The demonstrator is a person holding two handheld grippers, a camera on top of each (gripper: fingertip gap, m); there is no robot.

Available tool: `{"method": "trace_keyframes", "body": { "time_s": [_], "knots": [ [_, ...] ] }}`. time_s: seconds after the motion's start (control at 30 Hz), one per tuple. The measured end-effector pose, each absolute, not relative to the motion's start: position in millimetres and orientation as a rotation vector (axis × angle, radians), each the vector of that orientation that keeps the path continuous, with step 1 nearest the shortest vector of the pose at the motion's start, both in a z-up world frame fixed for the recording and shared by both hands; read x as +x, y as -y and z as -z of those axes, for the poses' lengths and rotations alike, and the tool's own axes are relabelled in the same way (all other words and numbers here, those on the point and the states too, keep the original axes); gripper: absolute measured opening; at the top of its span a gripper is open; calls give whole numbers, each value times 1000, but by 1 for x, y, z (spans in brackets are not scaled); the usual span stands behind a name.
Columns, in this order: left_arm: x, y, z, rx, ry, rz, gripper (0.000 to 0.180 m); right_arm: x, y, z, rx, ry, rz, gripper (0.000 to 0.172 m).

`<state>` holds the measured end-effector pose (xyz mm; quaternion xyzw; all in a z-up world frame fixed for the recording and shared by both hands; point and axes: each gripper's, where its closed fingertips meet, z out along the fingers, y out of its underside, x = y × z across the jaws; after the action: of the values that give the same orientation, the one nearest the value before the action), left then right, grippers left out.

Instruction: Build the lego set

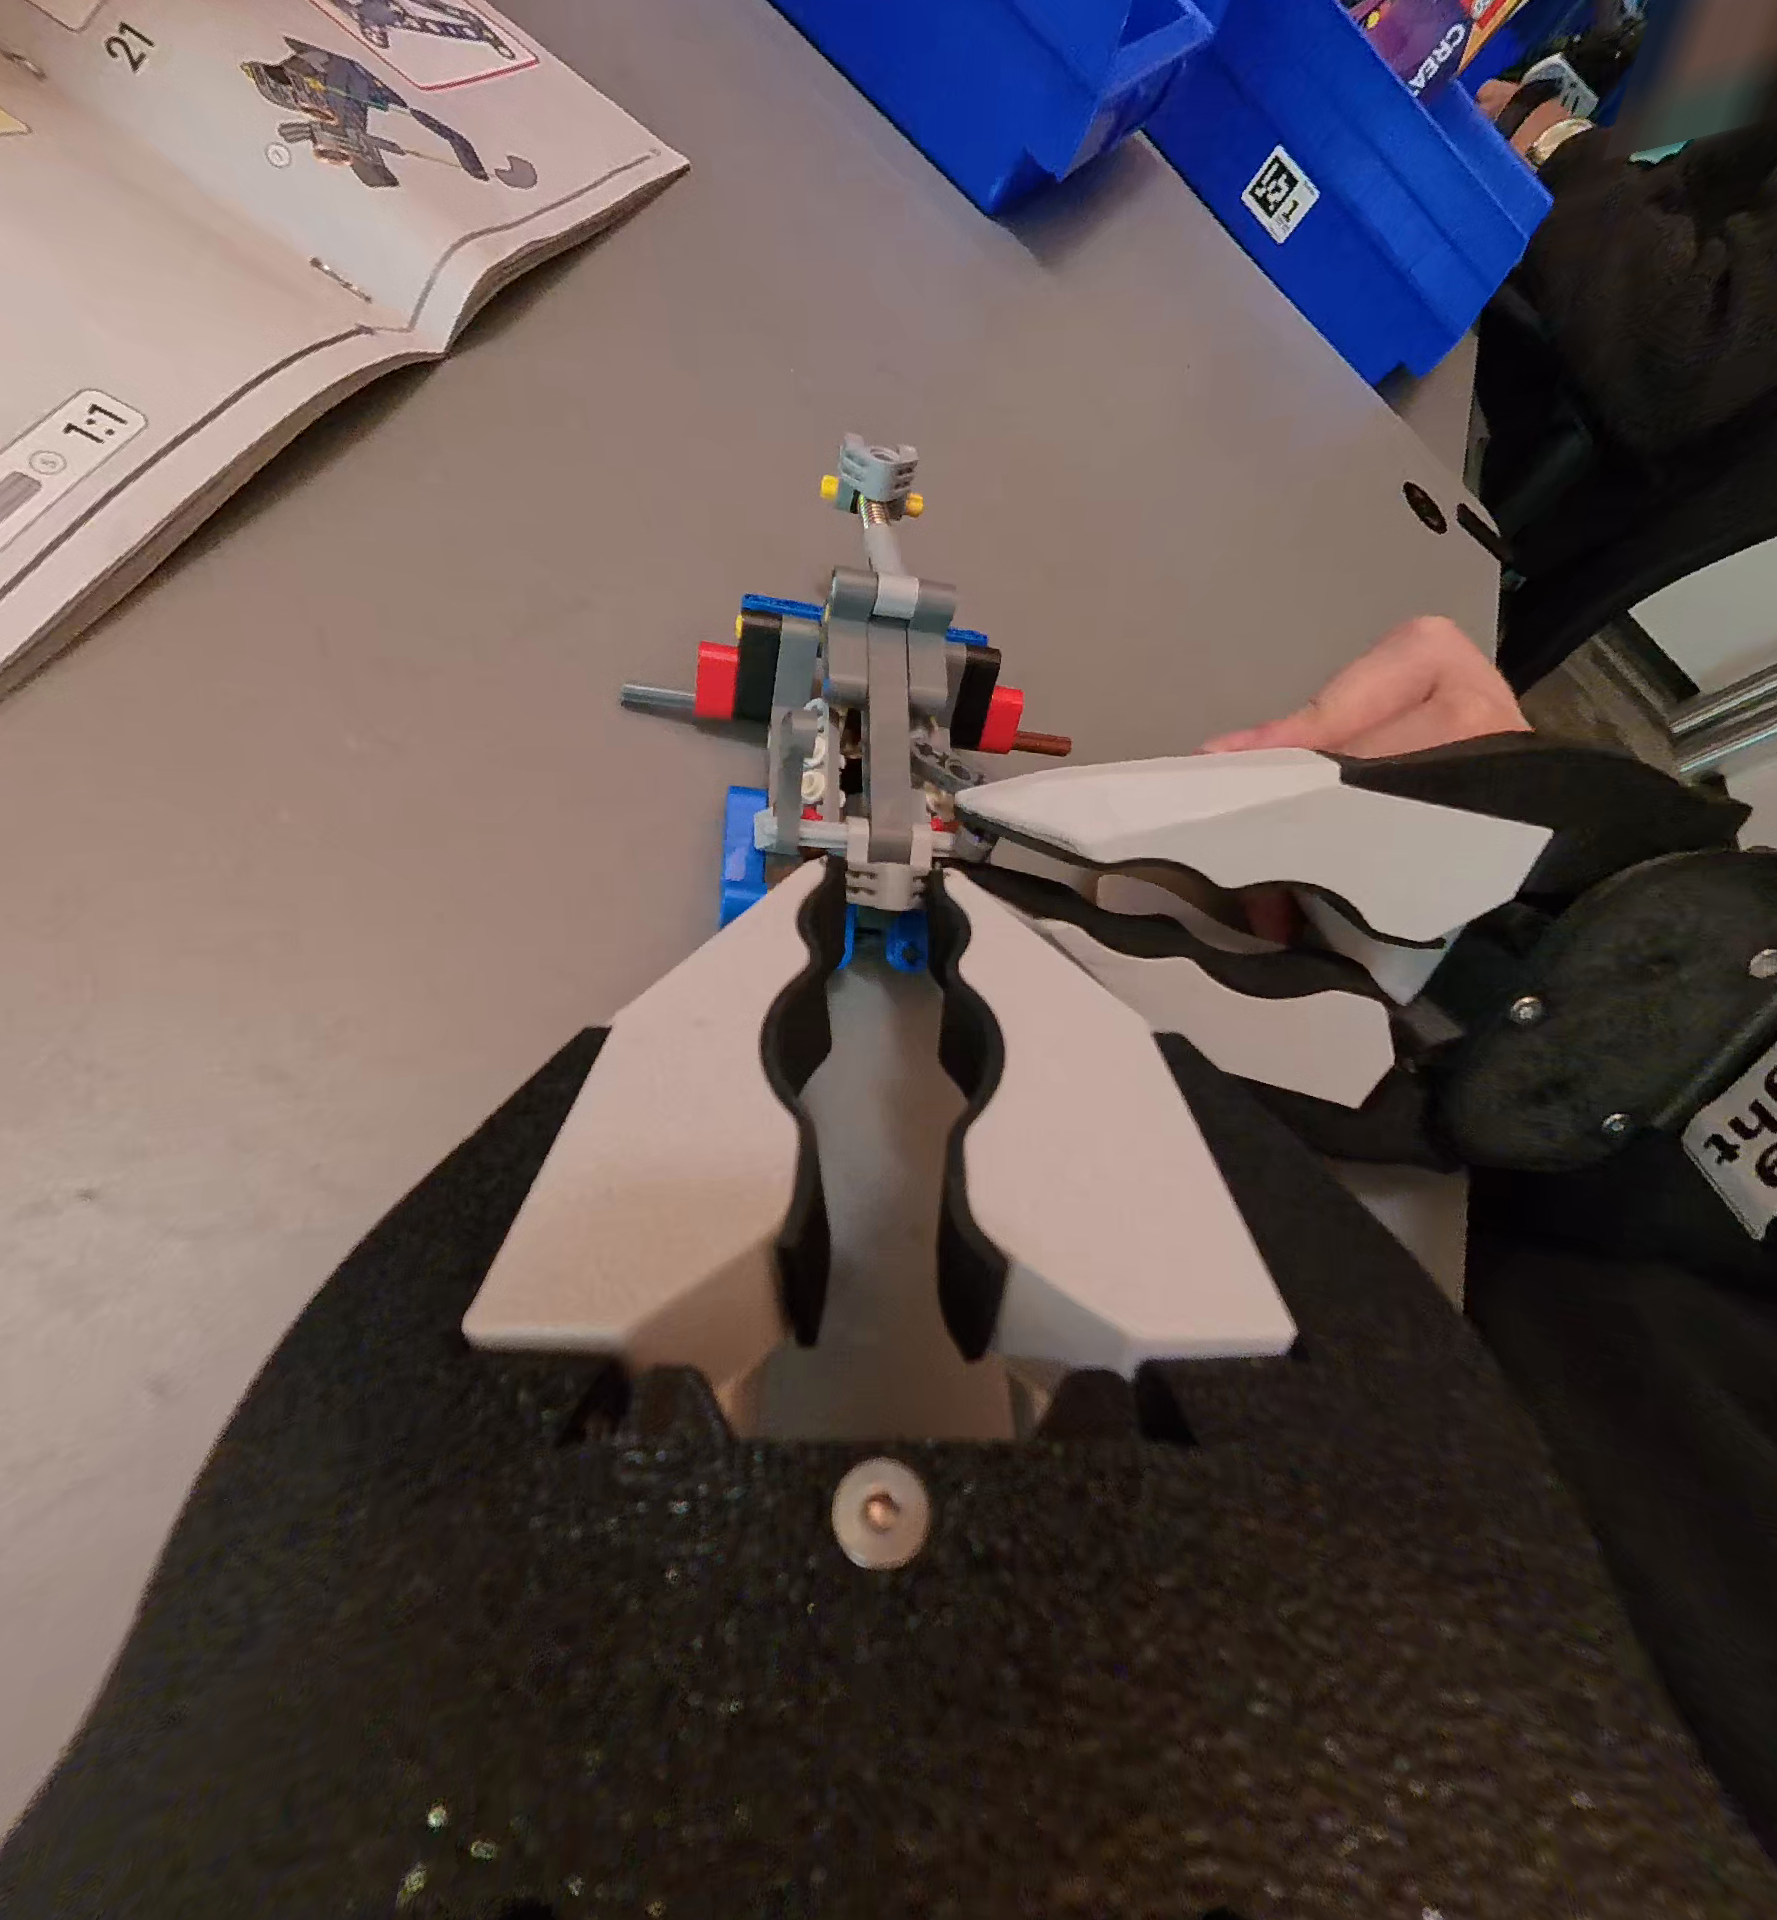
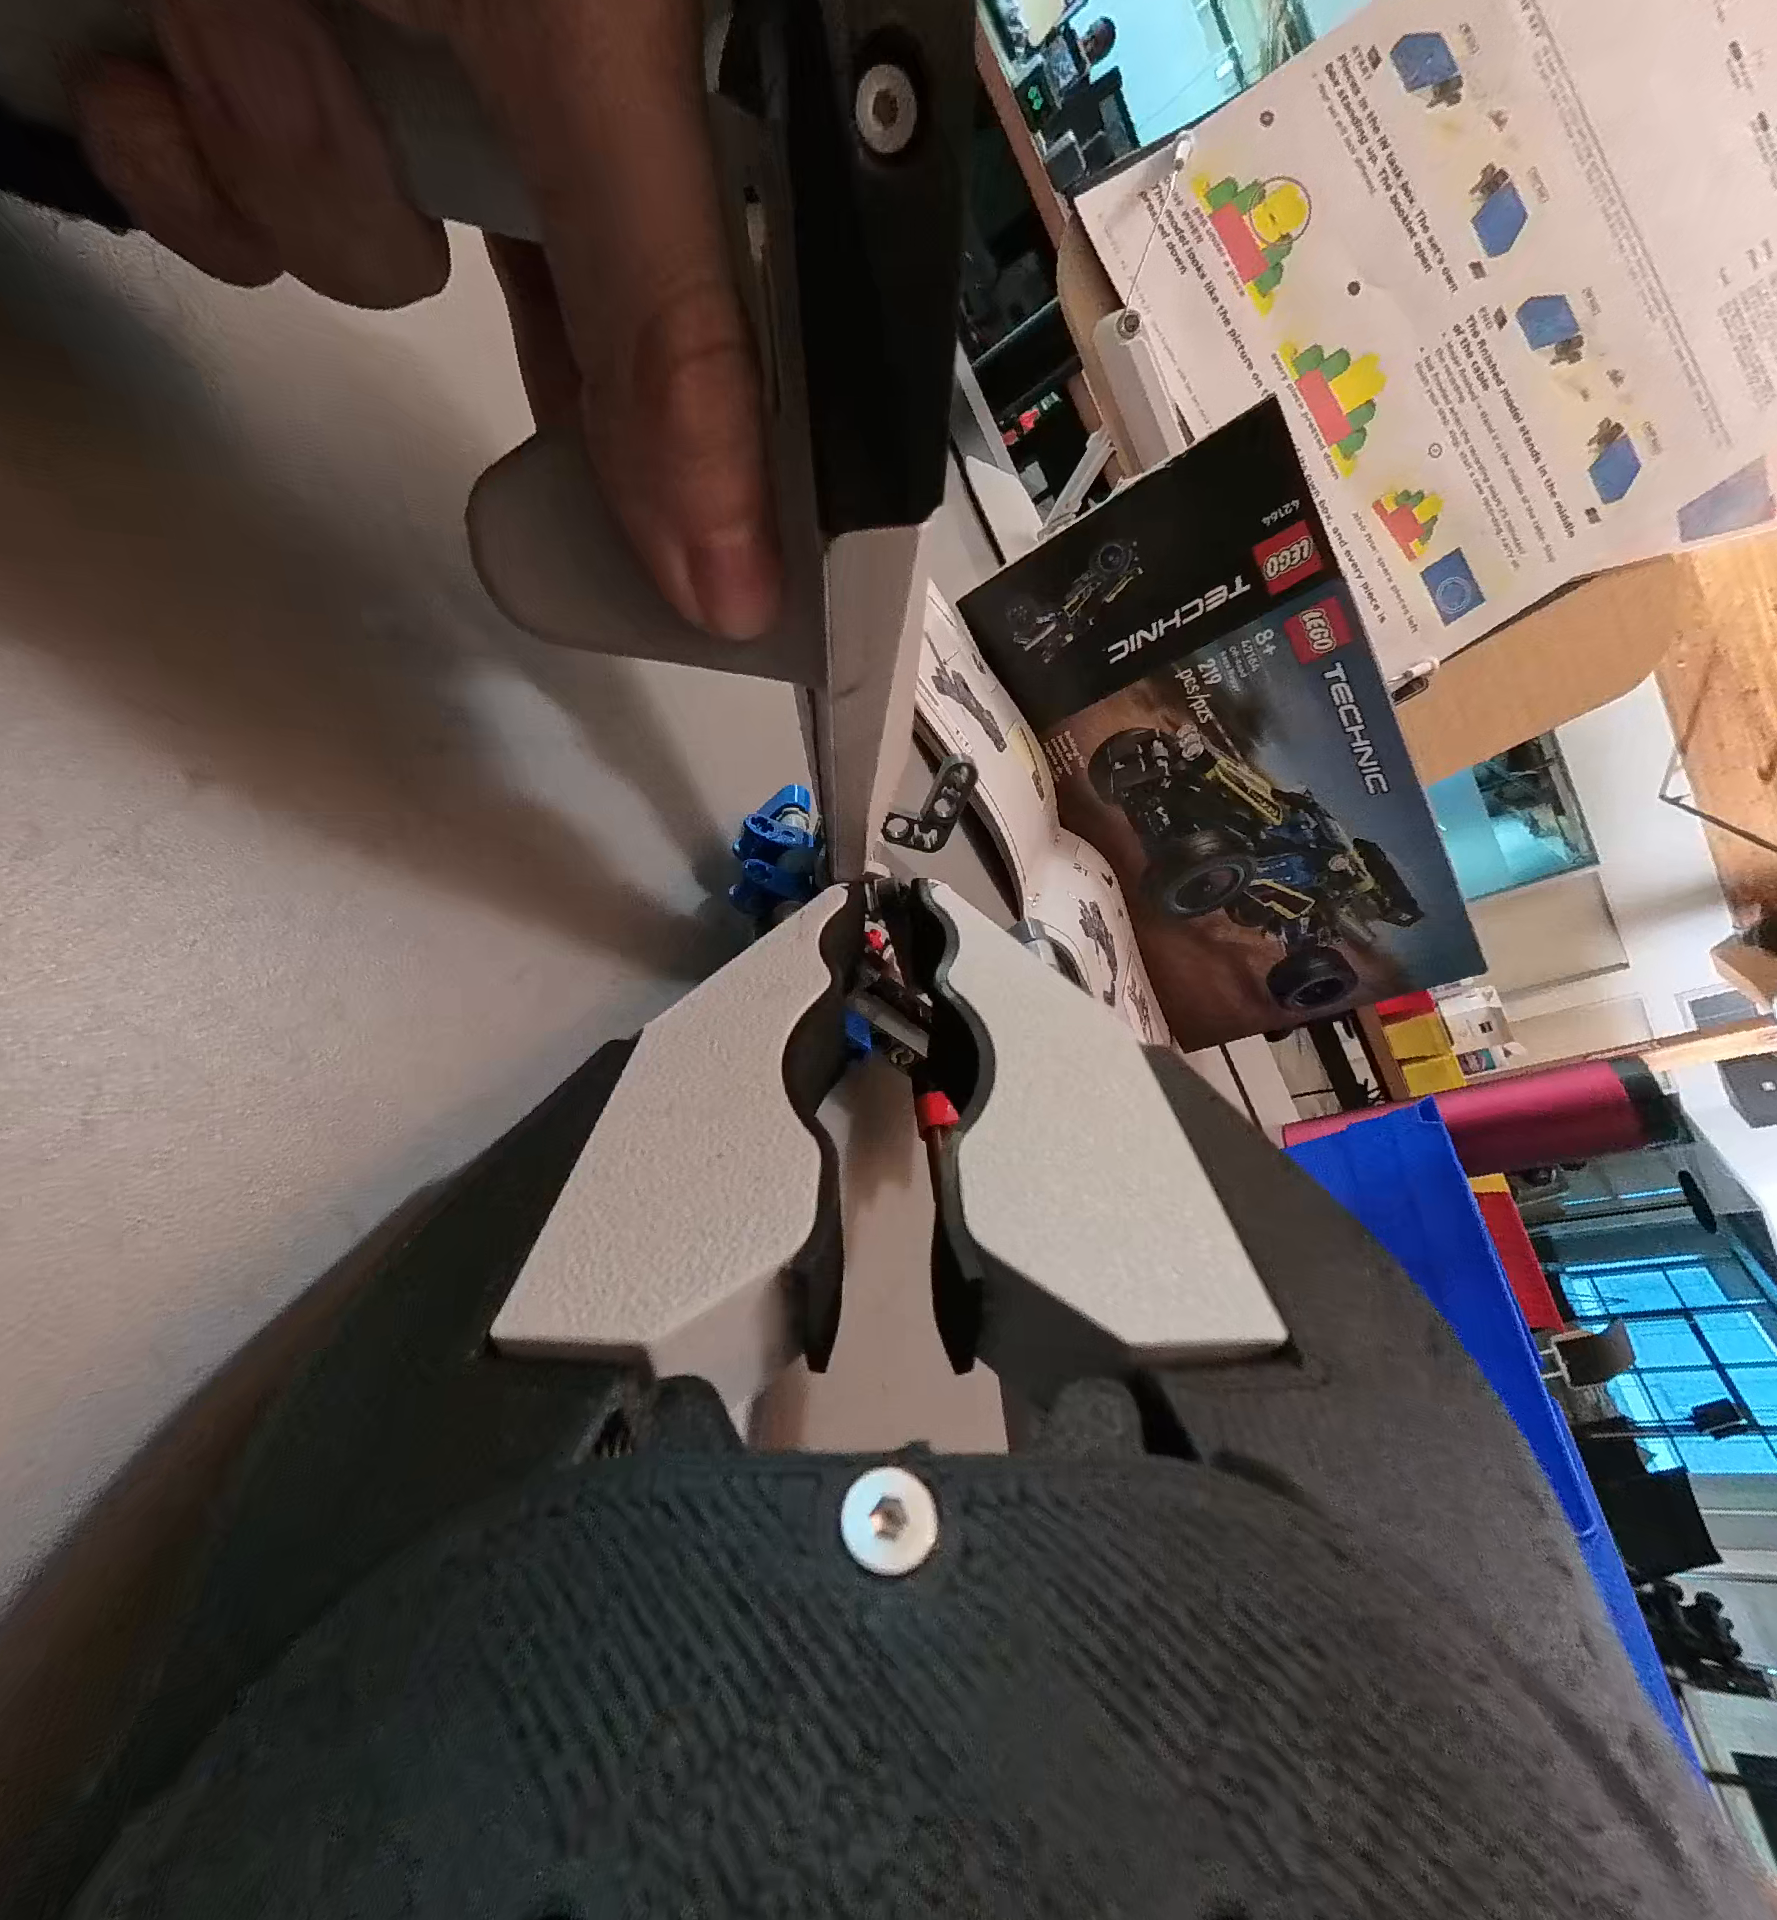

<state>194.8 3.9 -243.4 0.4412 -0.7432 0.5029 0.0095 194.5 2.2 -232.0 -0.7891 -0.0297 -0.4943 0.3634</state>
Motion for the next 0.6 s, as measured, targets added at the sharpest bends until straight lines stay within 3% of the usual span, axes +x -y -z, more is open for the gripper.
{"method": "trace_keyframes", "body": {
  "time_s": [0.27,0.37,0.5,0.6],
  "knots": [
    [194,-4,243,1355,2339,-1577,12,183,2,229,-2024,119,1174,4],
    [193,-4,244,1344,2351,-1579,12,176,19,207,-1983,170,1345,4],
    [193,-4,244,1331,2377,-1567,12,153,31,250,-2301,314,1223,5],
    [192,-3,244,1324,2382,-1567,12,140,28,253,-2329,344,1132,5]
  ]
}}
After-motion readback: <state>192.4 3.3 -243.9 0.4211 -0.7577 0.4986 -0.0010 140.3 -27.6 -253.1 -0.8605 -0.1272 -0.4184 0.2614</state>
